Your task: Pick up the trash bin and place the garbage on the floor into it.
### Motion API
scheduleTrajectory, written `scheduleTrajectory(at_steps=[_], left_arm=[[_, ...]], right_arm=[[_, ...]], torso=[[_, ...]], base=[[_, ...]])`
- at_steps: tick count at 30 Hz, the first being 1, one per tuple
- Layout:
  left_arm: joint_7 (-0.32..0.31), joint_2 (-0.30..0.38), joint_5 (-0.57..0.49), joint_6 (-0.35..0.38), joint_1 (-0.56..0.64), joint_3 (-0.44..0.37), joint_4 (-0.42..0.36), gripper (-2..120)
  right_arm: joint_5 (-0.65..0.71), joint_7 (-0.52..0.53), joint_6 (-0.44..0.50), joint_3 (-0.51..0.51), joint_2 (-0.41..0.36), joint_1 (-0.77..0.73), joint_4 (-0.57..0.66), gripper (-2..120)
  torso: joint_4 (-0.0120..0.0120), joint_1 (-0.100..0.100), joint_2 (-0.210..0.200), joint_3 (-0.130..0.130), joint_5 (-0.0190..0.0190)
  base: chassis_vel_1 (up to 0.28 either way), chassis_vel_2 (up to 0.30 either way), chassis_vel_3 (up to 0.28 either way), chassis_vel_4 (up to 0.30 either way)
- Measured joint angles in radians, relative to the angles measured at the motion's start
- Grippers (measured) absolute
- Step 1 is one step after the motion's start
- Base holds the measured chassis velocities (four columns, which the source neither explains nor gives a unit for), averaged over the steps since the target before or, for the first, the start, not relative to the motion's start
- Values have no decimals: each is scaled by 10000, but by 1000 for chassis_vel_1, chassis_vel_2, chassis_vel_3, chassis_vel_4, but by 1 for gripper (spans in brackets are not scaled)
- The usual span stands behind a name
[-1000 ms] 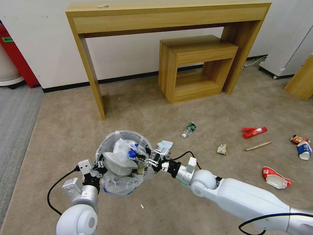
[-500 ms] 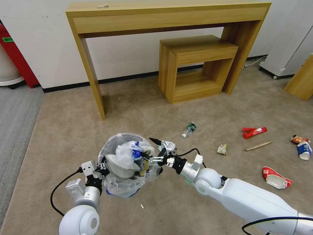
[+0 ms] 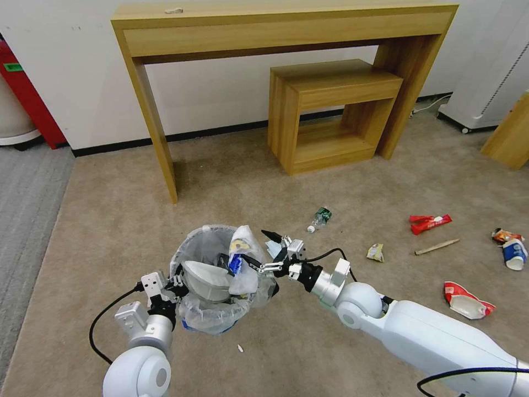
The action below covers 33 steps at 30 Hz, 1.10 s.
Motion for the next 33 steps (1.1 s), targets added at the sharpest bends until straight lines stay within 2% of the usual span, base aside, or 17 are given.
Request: scheduleTrajectory(at_steps=[6,16,22,26,29,30,32,33], left_arm=[[64,27,-25,-3,0,103,-93,1],[124,77,-31,-2,-2,126,-167,1],[137,79,-39,-5,9,110,-165,1],[138,116,-52,-7,11,50,-103,1],[137,159,-46,-6,28,11,26,1],[137,159,-46,-6,28,11,26,1],[137,195,-42,-8,12,-12,99,1],[137,195,-42,-8,12,-12,99,1]], right_arm=[[-357,175,-97,-41,82,3,-115,99],[-571,238,-490,-692,17,740,230,97],[-684,296,-544,-618,5,763,345,97],[-592,394,-543,-188,-55,534,593,97],[-322,853,-608,733,-96,99,989,97],[-322,853,-608,733,-96,99,989,97],[-35,1408,-808,1675,-70,-294,1315,98],[-35,1408,-808,1675,-70,-294,1315,98]], torso=[[0,0,0,0,0],[1,0,0,0,-1],[1,0,-1,0,-1],[0,0,0,0,0],[0,0,0,0,-2],[0,0,0,0,-2],[0,0,-1,0,2],[0,0,-1,0,2]], base=[[0,0,0,0],[0,0,0,0],[0,0,0,0],[0,0,0,0],[0,0,0,0],[0,0,0,0],[0,0,0,0],[0,0,0,0]])
